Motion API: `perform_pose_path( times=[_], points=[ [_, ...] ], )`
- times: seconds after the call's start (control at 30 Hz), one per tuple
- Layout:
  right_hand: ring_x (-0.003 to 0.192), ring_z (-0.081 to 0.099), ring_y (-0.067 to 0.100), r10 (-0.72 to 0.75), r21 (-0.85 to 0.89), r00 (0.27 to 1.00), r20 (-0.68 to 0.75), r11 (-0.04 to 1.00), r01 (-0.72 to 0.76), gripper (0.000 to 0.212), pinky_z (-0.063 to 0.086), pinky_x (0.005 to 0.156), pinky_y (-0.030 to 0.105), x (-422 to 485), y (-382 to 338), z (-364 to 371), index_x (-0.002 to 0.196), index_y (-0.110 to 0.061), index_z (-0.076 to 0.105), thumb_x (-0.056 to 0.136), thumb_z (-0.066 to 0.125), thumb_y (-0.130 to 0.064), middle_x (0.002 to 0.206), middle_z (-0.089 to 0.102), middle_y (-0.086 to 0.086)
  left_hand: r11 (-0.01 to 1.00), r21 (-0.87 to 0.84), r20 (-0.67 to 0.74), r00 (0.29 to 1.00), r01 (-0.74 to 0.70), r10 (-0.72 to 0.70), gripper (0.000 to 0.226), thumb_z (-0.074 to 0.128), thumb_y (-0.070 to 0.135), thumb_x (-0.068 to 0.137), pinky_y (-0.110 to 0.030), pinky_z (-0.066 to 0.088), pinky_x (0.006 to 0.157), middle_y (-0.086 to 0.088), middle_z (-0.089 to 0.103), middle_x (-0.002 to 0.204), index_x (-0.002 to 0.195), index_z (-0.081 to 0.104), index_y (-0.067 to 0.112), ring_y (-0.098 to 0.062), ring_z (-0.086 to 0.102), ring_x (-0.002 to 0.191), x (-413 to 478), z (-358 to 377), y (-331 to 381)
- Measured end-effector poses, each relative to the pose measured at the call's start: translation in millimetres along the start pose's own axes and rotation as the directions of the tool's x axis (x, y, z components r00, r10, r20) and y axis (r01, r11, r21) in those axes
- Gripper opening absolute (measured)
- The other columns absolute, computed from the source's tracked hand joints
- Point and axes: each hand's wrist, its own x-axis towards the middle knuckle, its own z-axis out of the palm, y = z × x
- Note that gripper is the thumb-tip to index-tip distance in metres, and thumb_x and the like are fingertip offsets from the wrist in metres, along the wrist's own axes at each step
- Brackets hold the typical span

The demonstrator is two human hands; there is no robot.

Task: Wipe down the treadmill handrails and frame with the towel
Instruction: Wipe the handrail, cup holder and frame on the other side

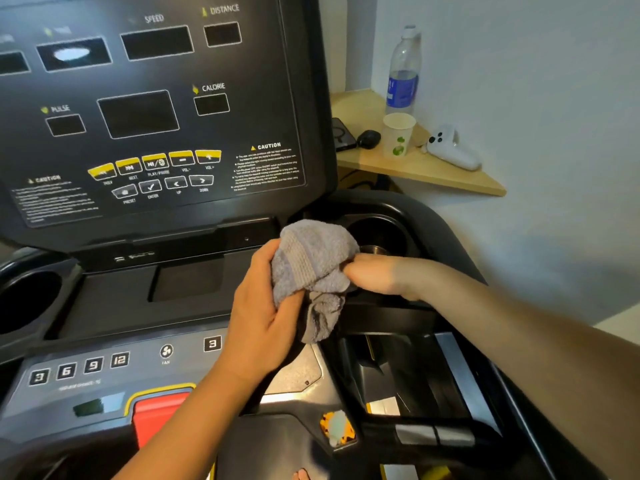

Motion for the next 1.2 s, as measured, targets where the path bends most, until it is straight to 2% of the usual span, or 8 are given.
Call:
perform_pose_path(
  times=[0.23,0.37,0.53,0.63,0.77,0.9,1.03,1.2],
  points=[
    [0.087,0.059,0.017,-0.216,-0.074,0.952,-0.216,0.976,0.205,0.024,0.049,0.084,0.037,-32.5,25.6,4.4,0.091,-0.022,0.061,0.096,0.046,-0.040,0.089,0.063,0.000,1.000,0.016,0.038,0.999,-0.019,0.018,0.046,0.049,0.029,0.092,-0.007,0.041,0.090,0.024,0.050,0.125,0.137,0.037,0.026,0.007,0.053,0.111,-5.2,-0.3,1.7],
    [0.068,0.059,0.013,-0.109,-0.529,0.960,-0.258,0.848,-0.046,0.032,0.043,0.059,0.029,-61.0,44.6,-19.9,0.091,-0.024,0.054,0.099,0.036,-0.048,0.075,0.060,-0.002,0.993,0.115,0.137,0.991,-0.026,0.011,0.050,0.046,0.036,0.092,-0.015,0.041,0.096,0.017,0.052,0.126,0.139,0.033,0.039,-0.001,0.051,0.117,-7.0,1.1,-3.6],
    [0.097,0.057,0.020,-0.012,-0.494,1.000,-0.016,0.870,0.003,0.034,0.043,0.084,0.034,-17.0,10.9,-3.4,0.109,-0.020,0.060,0.104,0.029,-0.034,0.113,0.061,0.009,0.988,0.156,0.145,0.989,-0.001,-0.022,0.051,0.045,0.037,0.092,-0.008,0.037,0.095,0.012,0.051,0.125,0.142,0.034,0.034,-0.001,0.049,0.115,-4.7,2.1,-6.0],
    [0.122,0.049,0.031,-0.002,-0.534,0.999,-0.045,0.845,-0.022,0.034,0.036,0.101,0.039,11.1,-1.4,8.5,0.129,0.000,0.051,0.104,0.033,-0.015,0.132,0.052,0.018,0.992,0.125,0.101,0.994,0.020,-0.033,0.048,0.045,0.034,0.094,-0.017,0.043,0.097,0.010,0.053,0.126,0.141,0.038,0.026,-0.004,0.052,0.116,-2.6,3.7,-5.6],
    [0.095,0.055,0.022,-0.115,-0.390,0.993,-0.023,0.916,0.097,0.033,0.044,0.089,0.034,-22.4,10.8,3.9,0.110,-0.005,0.057,0.105,0.029,-0.021,0.101,0.057,0.008,0.989,0.151,0.112,0.993,0.004,-0.021,0.050,0.045,0.035,0.095,-0.007,0.036,0.096,0.014,0.051,0.128,0.143,0.037,0.026,0.001,0.049,0.118,-2.3,5.6,-4.8],
    [0.061,0.052,0.012,-0.331,-0.589,0.905,-0.266,0.799,0.119,0.033,0.036,0.055,0.028,-51.0,37.1,-1.3,0.083,-0.021,0.052,0.102,0.033,-0.040,0.069,0.054,-0.002,0.986,0.168,0.110,0.994,0.001,-0.020,0.049,0.045,0.038,0.093,-0.004,0.035,0.093,0.022,0.049,0.124,0.142,0.037,0.031,0.003,0.049,0.117,-4.1,3.5,-5.4],
    [0.067,0.044,0.013,-0.262,-0.692,0.854,-0.449,0.707,-0.147,0.033,0.040,0.059,0.032,-74.2,93.7,-31.8,0.066,-0.030,0.030,0.096,0.038,-0.039,0.070,0.040,-0.005,0.972,0.229,0.151,0.988,-0.056,0.021,0.049,0.046,0.035,0.091,-0.003,0.031,0.091,0.020,0.046,0.117,0.139,0.039,0.030,0.003,0.046,0.111,-3.9,3.8,-4.9],
    [0.083,0.057,0.031,-0.116,-0.455,0.675,-0.729,0.819,-0.351,0.019,0.040,0.066,0.034,-26.1,124.3,-64.3,0.099,-0.016,0.055,0.098,0.040,-0.028,0.094,0.058,0.011,0.903,0.400,0.252,0.966,-0.155,0.054,0.046,0.048,0.032,0.088,-0.015,0.033,0.086,0.008,0.053,0.115,0.133,0.051,0.021,-0.008,0.043,0.099,1.7,6.9,-3.2]
  ],
)
